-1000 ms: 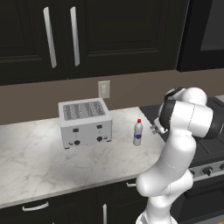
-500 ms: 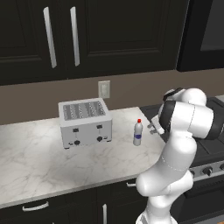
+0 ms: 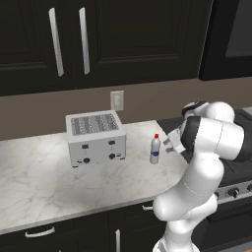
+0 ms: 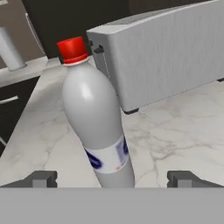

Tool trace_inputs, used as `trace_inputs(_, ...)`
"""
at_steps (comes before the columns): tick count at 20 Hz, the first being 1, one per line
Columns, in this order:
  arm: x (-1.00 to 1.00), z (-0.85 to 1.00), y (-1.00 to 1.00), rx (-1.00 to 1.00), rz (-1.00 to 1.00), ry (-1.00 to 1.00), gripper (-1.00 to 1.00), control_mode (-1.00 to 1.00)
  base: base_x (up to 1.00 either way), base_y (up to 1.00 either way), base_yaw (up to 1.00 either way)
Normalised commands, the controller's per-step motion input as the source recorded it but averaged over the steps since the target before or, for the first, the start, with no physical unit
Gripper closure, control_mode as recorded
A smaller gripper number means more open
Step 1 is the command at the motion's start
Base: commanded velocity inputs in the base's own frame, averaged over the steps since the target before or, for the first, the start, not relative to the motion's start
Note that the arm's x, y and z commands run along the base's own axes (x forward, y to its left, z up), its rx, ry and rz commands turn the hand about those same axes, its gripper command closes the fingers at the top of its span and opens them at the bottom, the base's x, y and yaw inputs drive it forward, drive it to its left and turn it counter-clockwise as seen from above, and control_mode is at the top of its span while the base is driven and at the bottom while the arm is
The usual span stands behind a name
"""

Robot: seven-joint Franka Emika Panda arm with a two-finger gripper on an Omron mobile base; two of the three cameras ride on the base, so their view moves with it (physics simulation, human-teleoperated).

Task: Place the drinks on the dining counter in a tight cluster.

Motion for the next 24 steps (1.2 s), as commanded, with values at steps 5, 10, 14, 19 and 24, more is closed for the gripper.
trace_inputs(5, -0.01, 0.09, 0.05, 0.00, 0.00, 0.00, -1.00, -1.00, 0.00, 0.00, 0.00)
trace_inputs(10, -0.06, 0.05, 0.02, 0.00, 0.00, 0.00, -1.00, -1.00, 0.00, 0.00, 0.00)
trace_inputs(14, -0.17, 0.03, 0.00, 0.00, 0.00, 0.00, -1.00, -1.00, 0.00, 0.00, 0.00)
trace_inputs(19, -0.23, 0.02, 0.00, 0.00, 0.00, -0.01, -1.00, -1.00, 0.00, 0.00, 0.00)
trace_inputs(24, -0.06, 0.04, 0.00, 0.00, 0.00, -0.01, -1.00, -1.00, 0.00, 0.00, 0.00)
